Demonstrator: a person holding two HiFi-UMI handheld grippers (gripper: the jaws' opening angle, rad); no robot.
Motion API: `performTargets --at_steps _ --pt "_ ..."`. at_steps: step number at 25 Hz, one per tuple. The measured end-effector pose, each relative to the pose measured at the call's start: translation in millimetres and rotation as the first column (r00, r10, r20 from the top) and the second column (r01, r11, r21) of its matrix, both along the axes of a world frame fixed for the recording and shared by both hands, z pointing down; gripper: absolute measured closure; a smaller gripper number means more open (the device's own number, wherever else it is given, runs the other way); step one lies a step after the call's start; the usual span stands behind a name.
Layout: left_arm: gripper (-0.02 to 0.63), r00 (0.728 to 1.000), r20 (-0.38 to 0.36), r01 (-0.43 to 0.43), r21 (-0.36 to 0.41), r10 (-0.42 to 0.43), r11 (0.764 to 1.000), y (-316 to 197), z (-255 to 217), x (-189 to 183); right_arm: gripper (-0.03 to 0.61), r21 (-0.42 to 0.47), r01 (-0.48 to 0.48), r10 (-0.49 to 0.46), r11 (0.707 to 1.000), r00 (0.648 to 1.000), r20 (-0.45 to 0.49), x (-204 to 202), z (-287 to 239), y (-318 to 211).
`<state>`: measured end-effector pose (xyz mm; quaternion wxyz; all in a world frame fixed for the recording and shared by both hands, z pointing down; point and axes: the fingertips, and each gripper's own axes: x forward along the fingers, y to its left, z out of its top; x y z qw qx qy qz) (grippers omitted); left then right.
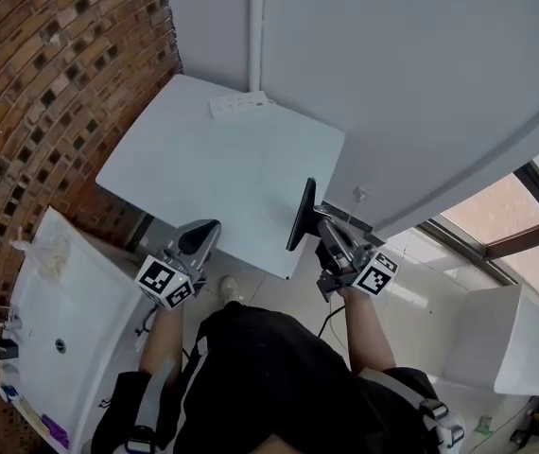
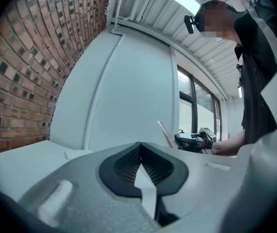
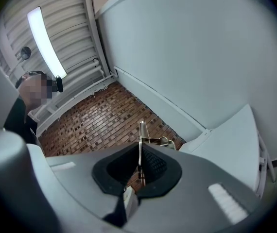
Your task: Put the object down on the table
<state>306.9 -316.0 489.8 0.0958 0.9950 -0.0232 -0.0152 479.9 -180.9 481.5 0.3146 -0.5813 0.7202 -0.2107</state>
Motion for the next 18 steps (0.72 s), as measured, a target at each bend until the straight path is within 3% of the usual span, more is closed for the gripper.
performTargets --at_steps 6,10,18 --pt "0.614 0.999 -0.036 0.005 -0.050 -0.007 0.999 -43.0 5.0 16.3 0.571 -0.020 -0.009 0.009 1.000 1.000 -0.009 7.8 -1.9 -35.8" --pt "0.614 1.000 -0.026 -0.005 -0.043 0.004 0.999 -65.3 5.3 24.4 0.571 -0.030 -0.018 0.017 0.999 1.000 -0.018 16.2 -3.3 -56.5" --pt "0.614 0.997 -0.048 0.052 -0.021 -0.053 0.998 -104.5 1.6 21.6 0.571 -0.053 -0.009 0.009 0.999 1.000 0.006 18.6 7.3 -100.6"
